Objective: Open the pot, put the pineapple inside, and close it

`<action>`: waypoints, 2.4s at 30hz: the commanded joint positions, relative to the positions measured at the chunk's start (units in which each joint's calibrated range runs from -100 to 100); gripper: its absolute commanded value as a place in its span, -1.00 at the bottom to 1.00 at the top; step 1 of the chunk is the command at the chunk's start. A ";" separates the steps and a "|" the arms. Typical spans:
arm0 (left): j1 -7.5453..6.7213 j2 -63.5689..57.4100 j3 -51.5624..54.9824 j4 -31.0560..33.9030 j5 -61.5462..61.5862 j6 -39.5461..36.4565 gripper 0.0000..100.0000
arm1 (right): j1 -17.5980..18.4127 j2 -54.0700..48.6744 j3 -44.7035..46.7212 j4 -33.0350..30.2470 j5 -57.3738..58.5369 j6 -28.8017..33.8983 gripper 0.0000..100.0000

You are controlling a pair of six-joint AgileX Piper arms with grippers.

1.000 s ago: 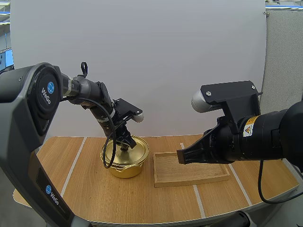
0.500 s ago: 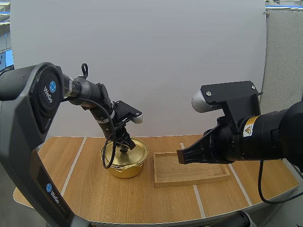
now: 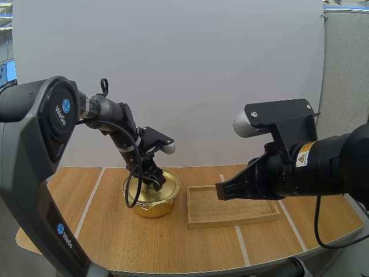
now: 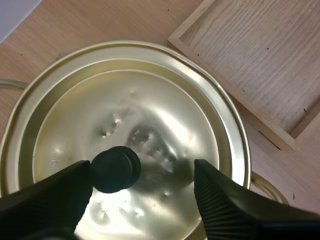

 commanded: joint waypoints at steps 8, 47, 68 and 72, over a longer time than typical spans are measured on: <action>-0.13 -6.24 -1.17 -1.12 4.12 -0.08 1.00 | -0.21 -0.55 -0.01 -0.34 -0.09 -0.52 -1.00; -0.13 -76.85 -5.64 3.84 27.12 -19.73 -0.98 | -0.21 -0.55 -0.01 -0.34 -0.09 -0.52 -1.00; 1.78 -100.12 21.25 5.99 -4.24 -41.74 -0.98 | -2.78 -2.45 -0.01 0.57 -3.07 -0.16 -1.00; 3.67 -100.31 22.74 7.16 -5.67 -44.45 -0.98 | -5.32 -6.31 -0.01 0.83 -5.91 -0.16 -1.00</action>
